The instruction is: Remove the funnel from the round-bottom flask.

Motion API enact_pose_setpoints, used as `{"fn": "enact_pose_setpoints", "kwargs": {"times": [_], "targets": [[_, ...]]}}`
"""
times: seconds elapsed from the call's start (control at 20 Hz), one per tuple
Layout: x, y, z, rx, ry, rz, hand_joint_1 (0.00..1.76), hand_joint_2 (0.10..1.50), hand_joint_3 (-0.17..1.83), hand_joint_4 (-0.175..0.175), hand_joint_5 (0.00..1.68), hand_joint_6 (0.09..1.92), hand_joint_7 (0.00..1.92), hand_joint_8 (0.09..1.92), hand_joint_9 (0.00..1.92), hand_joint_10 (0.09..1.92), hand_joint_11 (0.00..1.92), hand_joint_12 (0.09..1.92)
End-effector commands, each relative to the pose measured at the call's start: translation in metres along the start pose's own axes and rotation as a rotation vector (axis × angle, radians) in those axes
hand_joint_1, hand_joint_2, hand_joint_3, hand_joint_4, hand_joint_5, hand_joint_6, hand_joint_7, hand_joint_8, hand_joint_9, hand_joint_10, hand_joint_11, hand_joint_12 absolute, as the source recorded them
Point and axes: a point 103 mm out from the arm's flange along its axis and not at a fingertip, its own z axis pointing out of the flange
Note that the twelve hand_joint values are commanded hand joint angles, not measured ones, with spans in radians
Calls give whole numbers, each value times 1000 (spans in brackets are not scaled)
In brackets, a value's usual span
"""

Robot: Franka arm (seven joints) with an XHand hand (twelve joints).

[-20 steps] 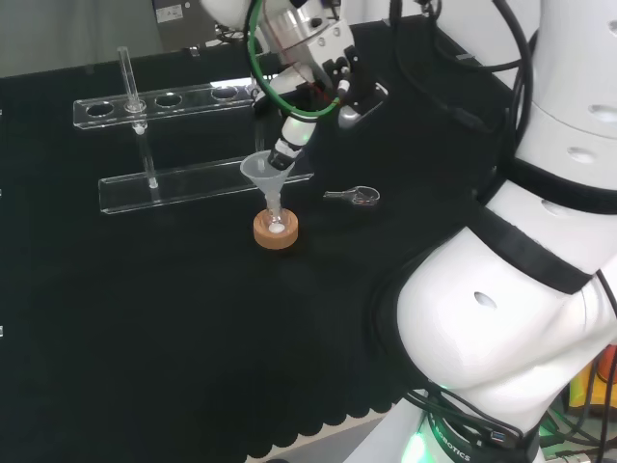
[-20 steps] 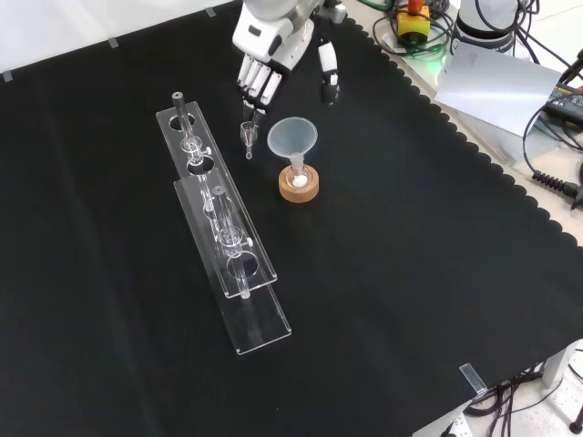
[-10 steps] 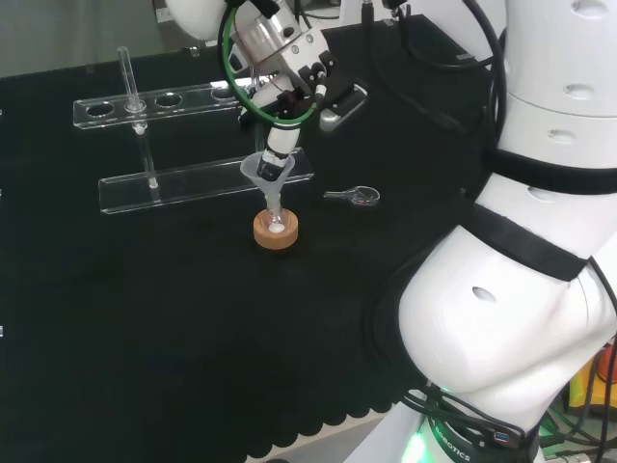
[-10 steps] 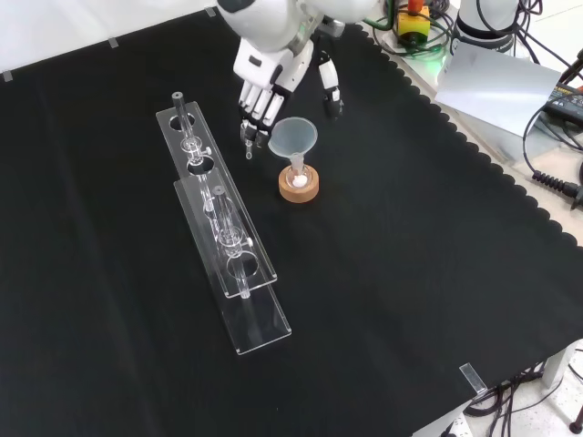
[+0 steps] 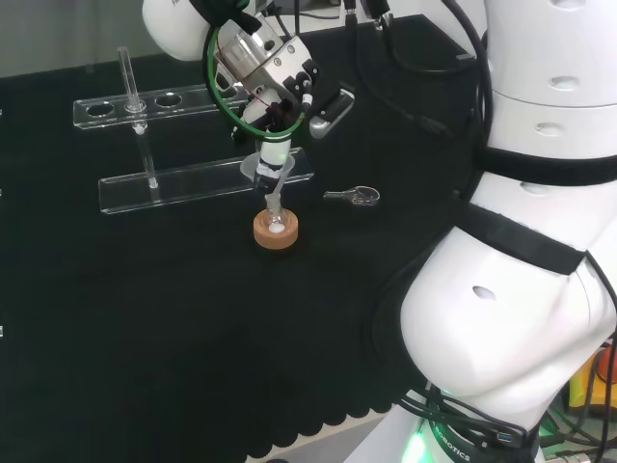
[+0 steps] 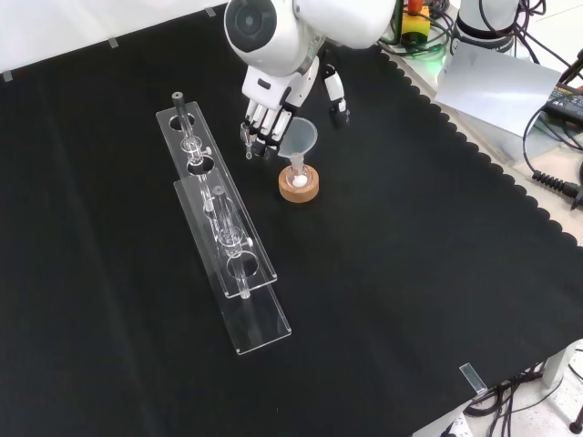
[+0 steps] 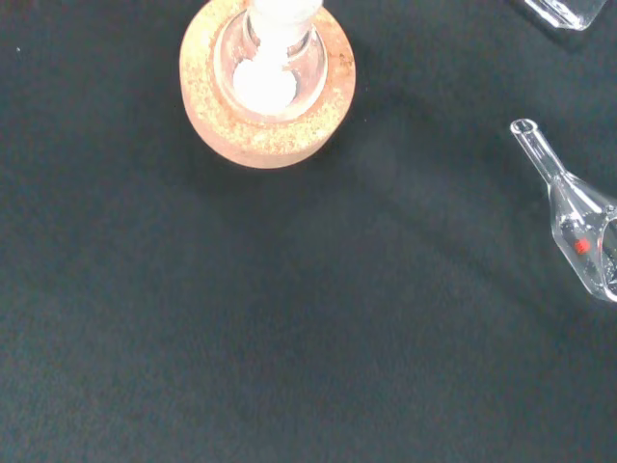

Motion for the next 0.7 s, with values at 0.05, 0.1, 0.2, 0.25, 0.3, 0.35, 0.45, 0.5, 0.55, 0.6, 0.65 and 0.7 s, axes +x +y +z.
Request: {"fn": "enact_pose_setpoints", "kwargs": {"times": [0.05,0.1,0.2,0.25,0.3,0.35,0.45,0.5,0.55,0.6,0.65,0.7], "targets": [[-1,4,2,22,-18,4,495,701,141,19,0,87,0,200,13,936,341,1490],[0,5,2,28,-27,7,496,702,139,20,0,87,0,207,14,936,341,1490],[0,7,3,34,-38,11,498,704,135,23,0,87,0,227,21,936,342,1490],[1,8,3,39,-42,13,500,705,134,24,0,87,0,233,24,936,341,1490],[1,10,4,44,-46,15,503,705,132,25,0,87,0,238,26,936,341,1490],[1,11,4,48,-48,16,506,706,132,25,0,87,0,242,28,936,341,1490],[1,12,5,48,-51,18,512,707,130,25,0,87,0,248,35,936,341,1490],[1,13,5,45,-52,18,515,708,130,25,0,87,0,250,38,936,341,1489],[0,13,6,46,-56,20,516,709,128,25,1,87,0,256,42,933,341,1489],[0,14,6,50,-62,21,521,712,125,25,8,87,0,274,57,927,343,1488],[0,14,6,50,-65,22,527,715,123,24,19,87,0,303,81,918,346,1487],[-1,15,7,51,-67,24,534,720,120,23,35,87,0,340,114,901,349,1484]]}}
